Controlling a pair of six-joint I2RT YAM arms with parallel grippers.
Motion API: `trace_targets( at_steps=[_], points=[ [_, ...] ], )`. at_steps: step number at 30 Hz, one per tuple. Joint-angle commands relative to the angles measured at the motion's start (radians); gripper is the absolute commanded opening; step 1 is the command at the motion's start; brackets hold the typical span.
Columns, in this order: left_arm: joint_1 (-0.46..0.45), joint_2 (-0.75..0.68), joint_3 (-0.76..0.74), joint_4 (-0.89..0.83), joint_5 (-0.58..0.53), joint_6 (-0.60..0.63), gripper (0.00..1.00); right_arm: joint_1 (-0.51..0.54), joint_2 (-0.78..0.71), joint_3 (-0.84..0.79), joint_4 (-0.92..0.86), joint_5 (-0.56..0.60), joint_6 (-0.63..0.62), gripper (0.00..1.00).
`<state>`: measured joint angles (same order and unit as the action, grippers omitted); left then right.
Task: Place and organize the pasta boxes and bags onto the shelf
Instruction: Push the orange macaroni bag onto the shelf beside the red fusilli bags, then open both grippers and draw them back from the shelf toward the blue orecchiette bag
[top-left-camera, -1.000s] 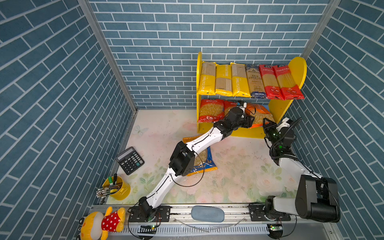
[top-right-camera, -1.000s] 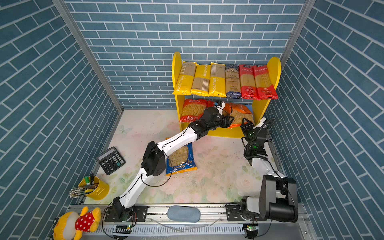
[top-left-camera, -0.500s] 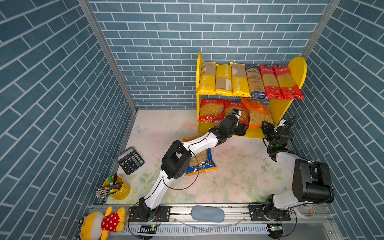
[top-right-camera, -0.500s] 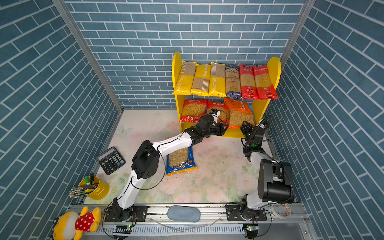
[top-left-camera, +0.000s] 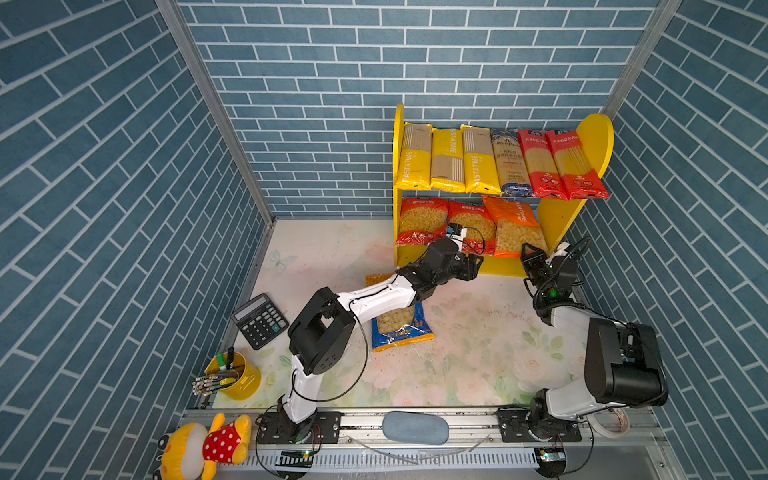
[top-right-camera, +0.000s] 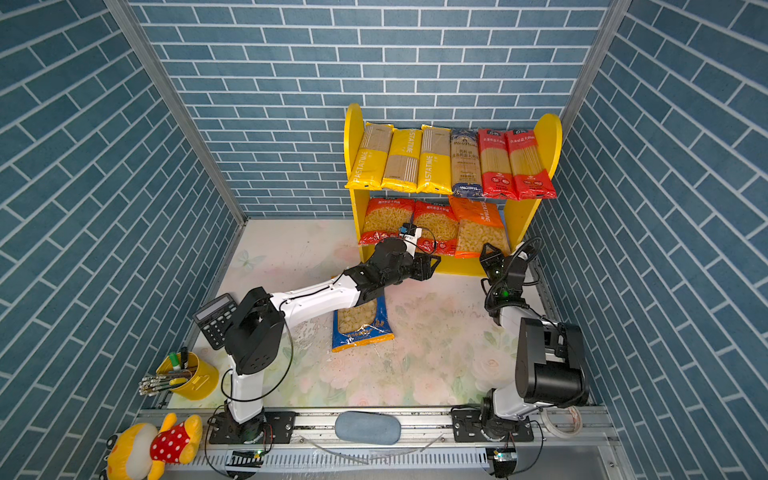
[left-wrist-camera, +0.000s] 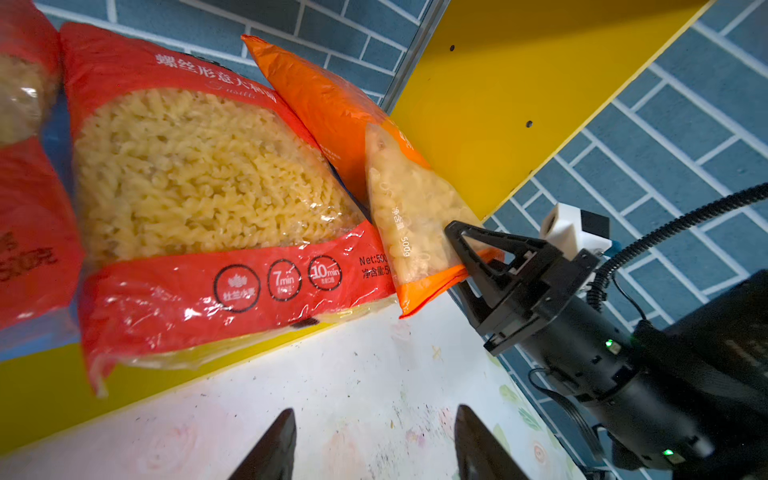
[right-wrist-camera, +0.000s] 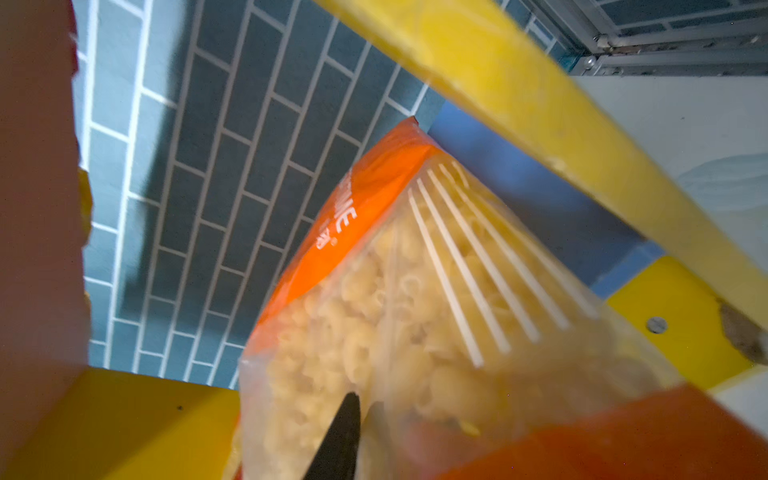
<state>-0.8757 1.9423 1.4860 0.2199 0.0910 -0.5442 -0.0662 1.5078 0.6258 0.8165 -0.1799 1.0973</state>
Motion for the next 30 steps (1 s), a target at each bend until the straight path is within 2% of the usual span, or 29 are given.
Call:
trace_targets(
  at_steps=[1, 4, 7, 12, 18, 24, 30],
  points=[
    [-0.001, -0.071, -0.065, 0.011, -0.013, 0.040, 0.61, 0.004, -0.043, -0.019, -0.001, -0.032, 0.015, 0.47],
    [-0.007, -0.133, -0.136, -0.002, -0.039, 0.066, 0.61, 0.002, -0.103, -0.019, -0.089, -0.059, -0.003, 0.61],
    [-0.015, -0.194, -0.207, -0.004, -0.064, 0.083, 0.62, -0.004, -0.159, -0.030, -0.166, -0.096, -0.017, 0.67],
    [-0.016, -0.295, -0.319, -0.037, -0.101, 0.118, 0.62, -0.007, -0.258, -0.077, -0.276, -0.133, -0.024, 0.70],
    [-0.016, -0.418, -0.457, -0.124, -0.218, 0.183, 0.63, 0.015, -0.341, -0.143, -0.347, -0.180, 0.002, 0.67],
    [-0.005, -0.538, -0.593, -0.209, -0.340, 0.184, 0.67, 0.198, -0.378, -0.182, -0.401, -0.136, -0.006, 0.63],
    [0.061, -0.642, -0.706, -0.302, -0.367, 0.074, 0.69, 0.391, -0.333, -0.189, -0.413, -0.054, -0.010, 0.61]
  ],
)
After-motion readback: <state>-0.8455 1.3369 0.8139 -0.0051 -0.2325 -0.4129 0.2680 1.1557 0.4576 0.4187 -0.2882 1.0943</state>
